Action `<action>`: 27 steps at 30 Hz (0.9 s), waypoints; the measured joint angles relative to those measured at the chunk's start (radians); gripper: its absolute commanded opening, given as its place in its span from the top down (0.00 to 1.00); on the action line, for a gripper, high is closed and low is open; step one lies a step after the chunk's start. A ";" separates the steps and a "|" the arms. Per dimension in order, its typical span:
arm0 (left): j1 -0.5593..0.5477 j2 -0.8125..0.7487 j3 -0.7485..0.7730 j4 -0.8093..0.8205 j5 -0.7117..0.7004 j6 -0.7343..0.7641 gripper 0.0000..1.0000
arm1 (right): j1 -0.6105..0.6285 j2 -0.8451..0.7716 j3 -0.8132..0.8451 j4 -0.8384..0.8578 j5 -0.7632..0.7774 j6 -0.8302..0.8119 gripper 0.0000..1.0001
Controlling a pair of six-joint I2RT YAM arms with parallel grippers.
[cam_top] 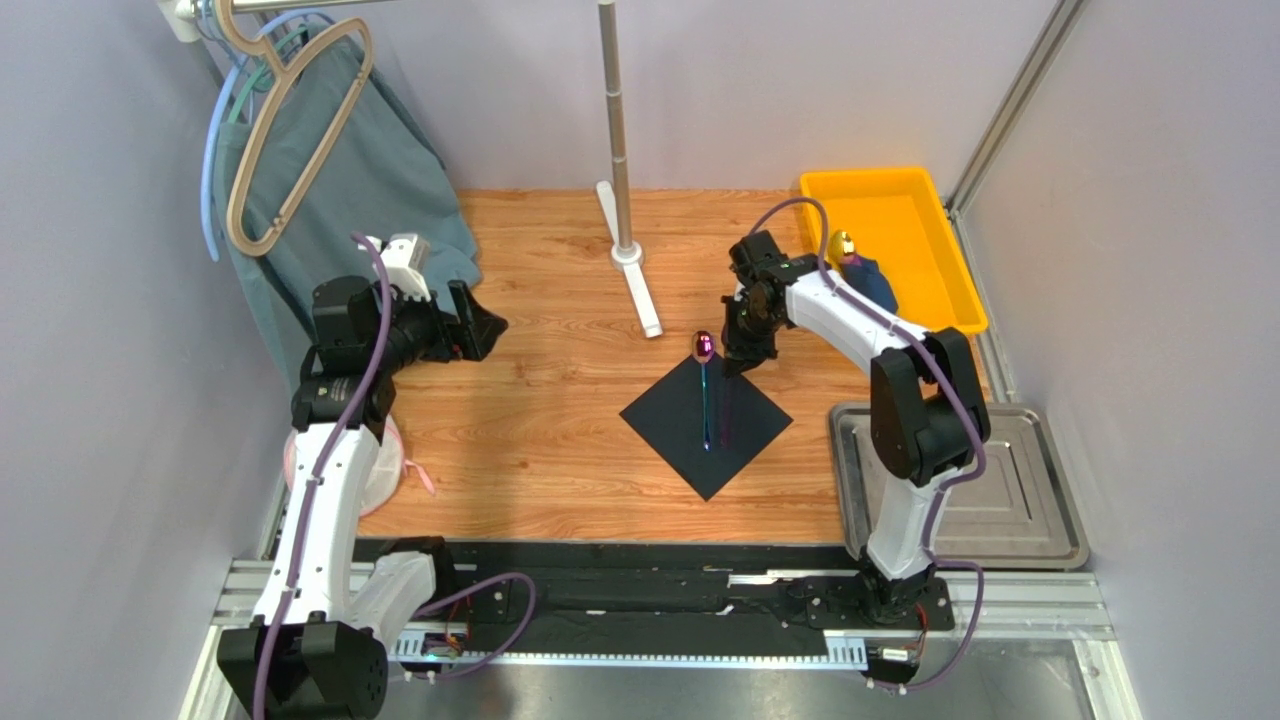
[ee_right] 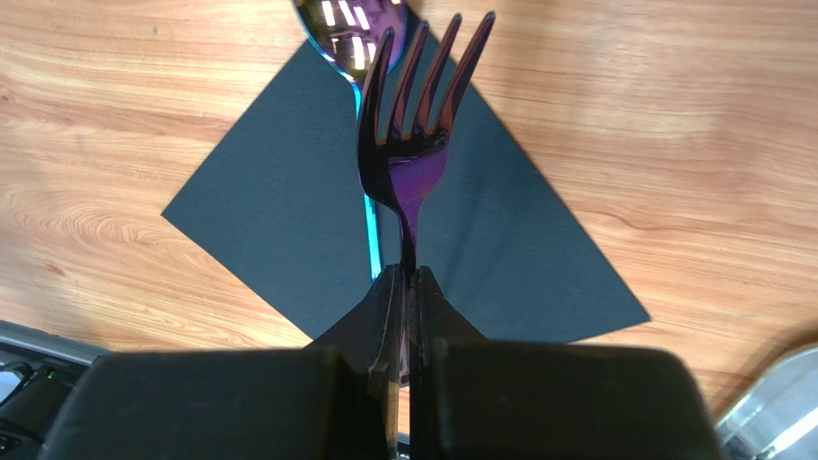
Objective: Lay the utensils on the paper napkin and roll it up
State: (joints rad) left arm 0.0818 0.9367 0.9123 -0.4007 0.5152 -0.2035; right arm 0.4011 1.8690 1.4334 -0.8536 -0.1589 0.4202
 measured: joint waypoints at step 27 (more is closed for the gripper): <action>-0.001 0.022 0.000 0.000 0.000 0.002 0.01 | 0.057 0.179 0.124 -0.006 0.012 0.000 1.00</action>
State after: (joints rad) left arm 0.0807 0.9588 0.9119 -0.4007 0.5148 -0.2020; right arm 0.4580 2.0483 1.5570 -0.8597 -0.1467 0.4206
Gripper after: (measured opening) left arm 0.990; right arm 0.022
